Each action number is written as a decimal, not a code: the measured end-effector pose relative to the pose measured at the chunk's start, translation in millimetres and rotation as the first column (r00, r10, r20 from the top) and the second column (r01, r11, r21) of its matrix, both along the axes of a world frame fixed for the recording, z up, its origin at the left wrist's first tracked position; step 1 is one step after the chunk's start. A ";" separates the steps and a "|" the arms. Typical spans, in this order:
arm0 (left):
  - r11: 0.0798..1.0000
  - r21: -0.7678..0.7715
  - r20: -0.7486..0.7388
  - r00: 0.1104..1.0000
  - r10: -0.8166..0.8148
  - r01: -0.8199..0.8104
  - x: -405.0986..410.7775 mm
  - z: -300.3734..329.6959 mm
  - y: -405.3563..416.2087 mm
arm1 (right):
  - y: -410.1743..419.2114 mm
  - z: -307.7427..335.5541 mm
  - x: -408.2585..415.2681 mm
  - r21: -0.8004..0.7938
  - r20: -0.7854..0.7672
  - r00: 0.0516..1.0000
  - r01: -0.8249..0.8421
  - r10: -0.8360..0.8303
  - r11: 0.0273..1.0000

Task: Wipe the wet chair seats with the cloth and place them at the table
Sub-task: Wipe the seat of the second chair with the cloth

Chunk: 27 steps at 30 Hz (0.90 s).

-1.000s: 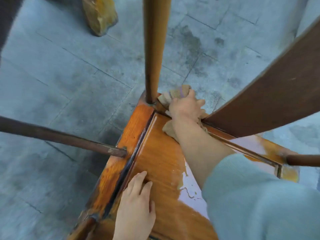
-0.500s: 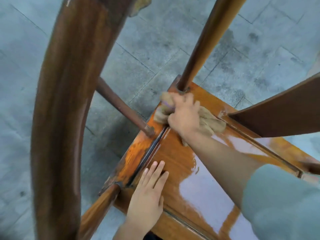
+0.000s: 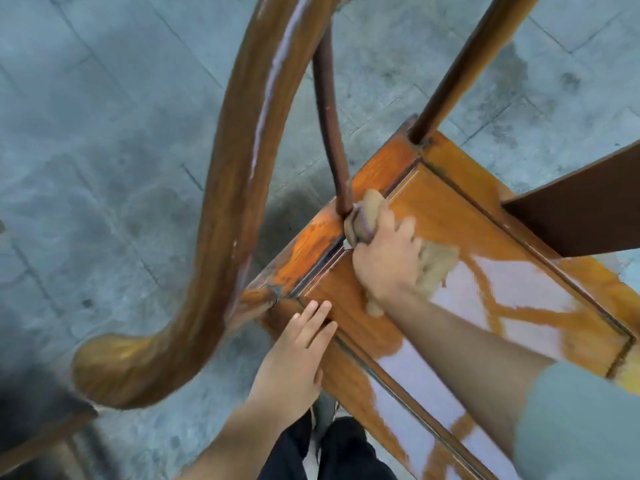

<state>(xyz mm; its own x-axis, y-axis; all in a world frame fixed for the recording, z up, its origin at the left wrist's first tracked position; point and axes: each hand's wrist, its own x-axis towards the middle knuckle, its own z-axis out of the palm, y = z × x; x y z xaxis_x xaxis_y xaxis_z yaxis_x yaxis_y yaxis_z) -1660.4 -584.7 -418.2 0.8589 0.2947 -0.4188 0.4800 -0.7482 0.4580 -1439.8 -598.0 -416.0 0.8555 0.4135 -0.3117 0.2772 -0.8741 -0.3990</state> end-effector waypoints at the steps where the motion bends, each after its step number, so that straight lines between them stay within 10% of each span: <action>1: 0.999 0.016 -0.004 0.999 -0.032 0.032 -8.9 1.1 -0.6 | -4.5 -0.6 -20.4 0.003 -0.047 0.998 0.029 -0.029 1.000; 9: 0.997 0.067 -0.020 0.999 -0.049 0.050 -68.6 7.1 2.5 | 48.9 -4.3 -73.9 -0.003 0.050 0.990 -0.129 0.129 0.992; 12: 0.999 0.045 0.036 0.999 0.025 -0.026 -75.2 8.0 3.1 | 5.9 -3.5 -67.0 0.038 0.039 0.764 -0.645 0.644 0.763; 16: 0.979 -0.026 0.081 0.976 0.203 -0.201 -73.2 11.8 9.2 | -12.3 9.1 -21.6 -0.040 -0.095 0.426 -0.905 0.900 0.424; 18: 0.968 -0.024 0.119 0.961 0.251 -0.250 -72.6 12.4 12.3 | -13.4 9.7 -26.4 -0.085 -0.068 0.506 -0.861 0.860 0.501; 20: 0.954 -0.026 0.182 0.937 0.299 -0.300 -69.1 17.5 15.5 | -22.0 7.4 -67.0 -0.075 -0.059 0.780 -0.626 0.623 0.776; 23: 0.928 -0.005 0.322 0.878 0.353 -0.371 -68.3 30.5 19.0 | -44.1 1.8 -135.3 -0.031 -0.077 0.828 -0.559 0.556 0.829; 25: 0.943 0.001 0.382 0.871 0.308 -0.334 -65.1 40.0 16.0 | -61.5 2.1 -139.4 -0.023 -0.051 0.655 -0.755 0.754 0.655; 27: 0.973 0.012 0.396 0.895 0.207 -0.230 -55.7 45.0 9.6 | -72.0 7.6 -116.6 -0.054 -0.027 0.233 -0.971 0.972 0.231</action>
